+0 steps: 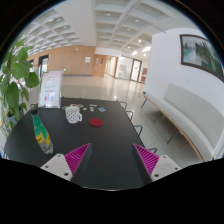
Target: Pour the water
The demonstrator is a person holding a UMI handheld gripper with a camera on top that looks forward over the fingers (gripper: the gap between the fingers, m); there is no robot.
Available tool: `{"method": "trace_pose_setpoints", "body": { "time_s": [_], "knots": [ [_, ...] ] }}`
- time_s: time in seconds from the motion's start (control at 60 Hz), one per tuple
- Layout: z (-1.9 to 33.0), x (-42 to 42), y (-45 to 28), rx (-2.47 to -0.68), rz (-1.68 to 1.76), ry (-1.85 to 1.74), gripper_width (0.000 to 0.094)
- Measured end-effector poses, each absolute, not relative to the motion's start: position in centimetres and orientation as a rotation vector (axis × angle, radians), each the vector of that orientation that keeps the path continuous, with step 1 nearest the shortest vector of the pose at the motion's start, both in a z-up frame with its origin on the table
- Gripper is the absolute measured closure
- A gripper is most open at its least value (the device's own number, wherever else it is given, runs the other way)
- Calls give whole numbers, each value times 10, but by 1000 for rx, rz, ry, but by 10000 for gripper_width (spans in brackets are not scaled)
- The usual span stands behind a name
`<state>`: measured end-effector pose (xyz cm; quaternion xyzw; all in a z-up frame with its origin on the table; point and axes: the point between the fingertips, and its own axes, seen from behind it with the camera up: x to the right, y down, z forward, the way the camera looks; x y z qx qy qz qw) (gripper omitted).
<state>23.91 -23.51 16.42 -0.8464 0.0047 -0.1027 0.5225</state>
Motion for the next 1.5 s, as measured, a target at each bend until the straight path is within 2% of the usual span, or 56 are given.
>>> {"method": "trace_pose_setpoints", "body": {
  "time_s": [0.217,0.483,0.633,0.867,0.983,1.05,1.083,1.283,1.417,1.5],
  "knots": [
    [135,184,-265,-2048,-247,5,78],
    [119,73,-274,-1996,-73,-136,81],
    [113,-11,-223,-1943,-29,-157,81],
    [81,-53,-138,-1891,-43,-122,97],
    [62,-47,-114,-1881,-30,-121,160],
    [56,-46,-104,-1868,-45,-102,264],
    [53,-46,-101,-1871,-44,-94,363],
    [59,-52,-94,-1832,-12,-97,513],
    [67,-68,-97,-1817,32,-155,535],
    [92,-79,-99,-1775,84,-148,536]
  ]
}}
